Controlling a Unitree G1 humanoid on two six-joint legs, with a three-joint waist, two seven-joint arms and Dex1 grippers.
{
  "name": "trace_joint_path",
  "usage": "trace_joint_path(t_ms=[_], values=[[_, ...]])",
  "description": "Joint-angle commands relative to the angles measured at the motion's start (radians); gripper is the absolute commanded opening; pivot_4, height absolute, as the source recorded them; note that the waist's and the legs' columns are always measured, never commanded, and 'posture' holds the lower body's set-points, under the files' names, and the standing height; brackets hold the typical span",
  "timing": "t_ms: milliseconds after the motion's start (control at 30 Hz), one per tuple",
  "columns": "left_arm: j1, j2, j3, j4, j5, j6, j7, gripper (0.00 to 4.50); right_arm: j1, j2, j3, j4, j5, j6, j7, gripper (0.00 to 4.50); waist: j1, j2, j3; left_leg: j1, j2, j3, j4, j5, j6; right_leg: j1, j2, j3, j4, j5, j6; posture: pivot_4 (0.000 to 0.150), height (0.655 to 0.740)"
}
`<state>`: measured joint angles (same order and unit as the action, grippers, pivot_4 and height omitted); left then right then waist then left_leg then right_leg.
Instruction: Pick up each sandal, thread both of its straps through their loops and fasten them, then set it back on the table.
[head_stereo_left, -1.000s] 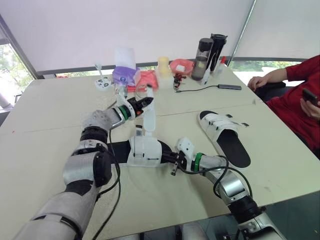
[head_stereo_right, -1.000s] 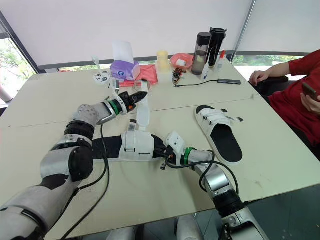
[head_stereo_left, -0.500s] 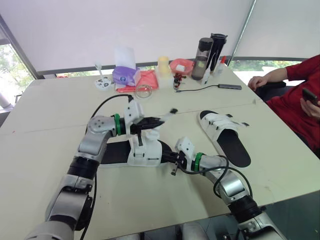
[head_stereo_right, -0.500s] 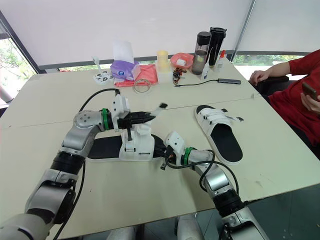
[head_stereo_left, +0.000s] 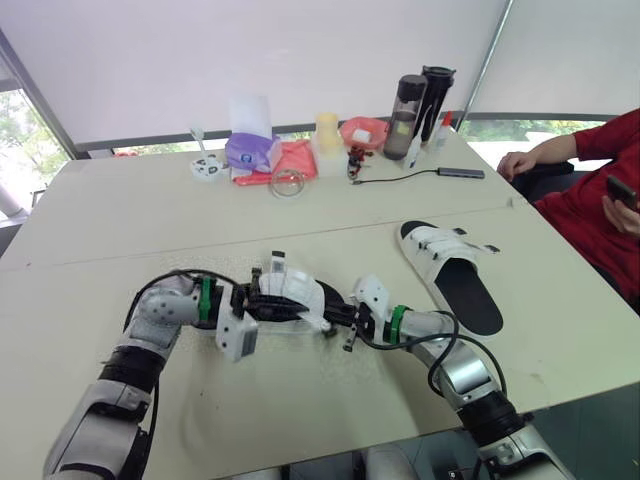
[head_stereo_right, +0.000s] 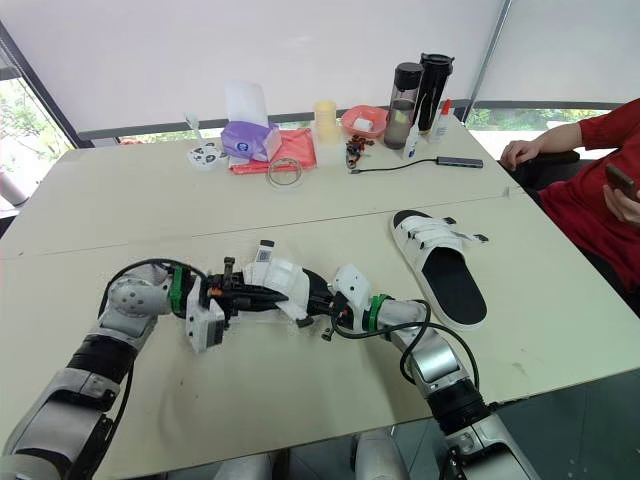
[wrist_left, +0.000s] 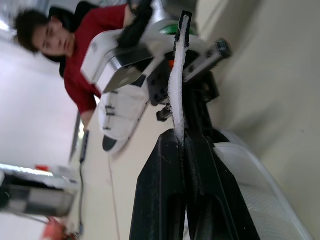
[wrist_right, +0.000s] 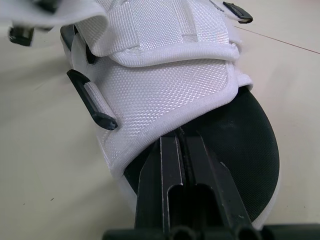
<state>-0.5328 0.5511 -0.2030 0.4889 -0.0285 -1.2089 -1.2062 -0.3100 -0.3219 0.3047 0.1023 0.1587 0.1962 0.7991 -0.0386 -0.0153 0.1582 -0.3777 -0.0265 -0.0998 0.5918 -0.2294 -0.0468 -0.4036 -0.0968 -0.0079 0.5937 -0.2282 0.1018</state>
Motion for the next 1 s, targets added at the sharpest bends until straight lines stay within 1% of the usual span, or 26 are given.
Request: trace_joint_path(t_ms=[33,167,267,300,333,400,433,467,533,567,633,667,733,767,833,900,967,1000], values=[[-0.06,0.001,0.006,0.087,0.09,-0.152,0.102,0.96,0.058,-0.022,0.061,0.134,-0.078,0.061,-0.004,0.0,0.001,0.0,0.0,0.0,0.0,0.0,0.0,0.0,0.0,0.0,0.0,0.0,0.0,0.0,0.0,0.15,0.74],[-0.083,0.006,0.052,0.14,0.153,-0.173,0.231,2.82,0.051,-0.025,0.063,0.143,-0.081,0.057,0.0,0.0,0.001,0.0,0.0,0.001,0.0,0.001,0.0,0.001,0.002,0.0,0.002,-0.001,0.001,0.0,0.0,0.15,0.74],[-0.067,0.036,0.074,0.14,0.172,-0.132,0.31,2.82,0.05,-0.024,0.061,0.146,-0.08,0.057,0.001,0.0,0.001,0.0,0.0,0.002,0.0,0.004,0.0,0.001,0.003,0.0,0.003,-0.001,0.002,0.0,0.001,0.15,0.74],[-0.049,0.044,0.074,0.128,0.145,-0.047,0.322,2.82,0.05,-0.023,0.062,0.148,-0.081,0.056,0.0,0.0,0.0,0.0,0.0,0.002,0.001,0.007,0.0,0.001,0.003,0.0,0.003,-0.001,0.003,0.0,0.001,0.15,0.74],[-0.008,0.055,0.068,0.067,0.066,0.158,0.292,2.82,0.05,-0.022,0.062,0.15,-0.082,0.055,0.0,0.0,0.0,0.001,0.0,0.002,0.001,0.008,0.0,0.001,0.003,0.0,0.003,-0.001,0.003,0.0,0.001,0.15,0.74],[0.063,0.073,0.067,-0.111,-0.108,0.577,0.251,2.82,0.052,-0.022,0.063,0.151,-0.081,0.054,-0.001,0.0,-0.004,0.002,0.0,0.003,0.002,0.01,0.0,0.001,0.004,0.001,0.003,-0.001,0.003,0.0,0.001,0.15,0.74],[0.086,0.083,0.067,-0.189,-0.157,0.71,0.24,2.82,0.053,-0.023,0.063,0.15,-0.08,0.053,0.0,0.0,-0.003,0.001,0.0,0.003,0.002,0.01,0.0,0.001,0.004,0.001,0.002,-0.001,0.003,0.0,0.001,0.15,0.74],[0.103,0.091,0.074,-0.277,-0.209,0.855,0.252,2.82,0.054,-0.024,0.062,0.151,-0.079,0.053,0.0,0.0,-0.003,0.001,0.001,0.003,0.003,0.011,0.0,0.001,0.004,0.001,0.002,-0.001,0.003,0.0,0.001,0.15,0.74],[0.126,0.09,0.102,-0.448,-0.317,1.168,0.336,2.82,0.057,-0.025,0.063,0.155,-0.081,0.048,-0.001,0.0,-0.002,0.0,0.001,0.003,0.005,0.01,0.0,0.0,0.004,0.001,0.002,-0.001,0.003,0.0,0.001,0.15,0.74],[0.142,0.092,0.114,-0.531,-0.372,1.3,0.37,2.82,0.057,-0.024,0.063,0.157,-0.081,0.046,-0.002,0.0,-0.002,0.0,0.001,0.003,0.005,0.01,0.0,-0.001,0.003,0.001,0.002,-0.001,0.003,0.0,0.001,0.15,0.74],[0.163,0.097,0.131,-0.633,-0.423,1.449,0.404,2.82,0.057,-0.023,0.064,0.16,-0.082,0.044,-0.003,0.0,-0.003,0.0,0.001,0.002,0.005,0.01,0.0,-0.001,0.002,0.001,0.0,-0.001,0.002,0.0,0.001,0.15,0.74],[0.203,0.106,0.154,-0.715,-0.523,1.579,0.434,2.82,0.055,-0.022,0.064,0.163,-0.081,0.044,-0.003,0.0,-0.005,0.0,0.001,0.003,0.005,0.01,0.0,-0.001,0.001,0.001,0.0,-0.001,0.001,0.0,0.001,0.15,0.74],[0.274,0.125,0.197,-0.841,-0.679,1.766,0.469,2.82,0.05,-0.021,0.064,0.17,-0.08,0.043,-0.002,0.0,-0.008,0.001,0.001,0.003,0.006,0.012,0.0,-0.004,0.0,0.0,0.0,-0.001,0.001,0.0,0.001,0.15,0.74],[0.313,0.144,0.231,-0.894,-0.797,1.87,0.485,2.82,0.049,-0.023,0.065,0.172,-0.08,0.043,0.001,0.0,-0.009,0.001,0.001,0.004,0.006,0.013,0.0,-0.004,0.001,0.0,0.001,-0.001,0.001,0.0,0.001,0.15,0.74],[0.359,0.164,0.276,-0.957,-0.897,1.963,0.503,2.82,0.049,-0.028,0.066,0.173,-0.08,0.043,0.008,0.0,-0.006,0.0,0.001,0.004,0.006,0.013,0.0,-0.004,0.003,-0.001,0.002,-0.001,0.002,0.0,0.001,0.15,0.74],[0.392,0.19,0.3,-0.997,-0.959,2.026,0.505,2.82,0.051,-0.033,0.069,0.173,-0.081,0.044,0.017,0.0,-0.003,-0.001,0.002,0.004,0.006,0.012,0.001,-0.004,0.003,-0.002,0.003,-0.001,0.002,0.0,0.0,0.15,0.74],[0.442,0.226,0.309,-1.034,-0.999,2.074,0.479,2.82,0.055,-0.035,0.077,0.171,-0.083,0.046,0.024,0.0,-0.004,0.0,0.001,0.004,0.007,0.012,0.004,-0.006,0.0,-0.004,0.004,-0.001,0.0,0.0,0.0,0.15,0.74],[0.462,0.238,0.304,-1.047,-0.996,2.081,0.471,2.82,0.057,-0.036,0.08,0.17,-0.083,0.046,0.028,0.0,-0.006,0.003,0.0,0.004,0.007,0.012,0.004,-0.006,-0.001,-0.004,0.003,-0.001,-0.002,-0.001,-0.001,0.15,0.74]])
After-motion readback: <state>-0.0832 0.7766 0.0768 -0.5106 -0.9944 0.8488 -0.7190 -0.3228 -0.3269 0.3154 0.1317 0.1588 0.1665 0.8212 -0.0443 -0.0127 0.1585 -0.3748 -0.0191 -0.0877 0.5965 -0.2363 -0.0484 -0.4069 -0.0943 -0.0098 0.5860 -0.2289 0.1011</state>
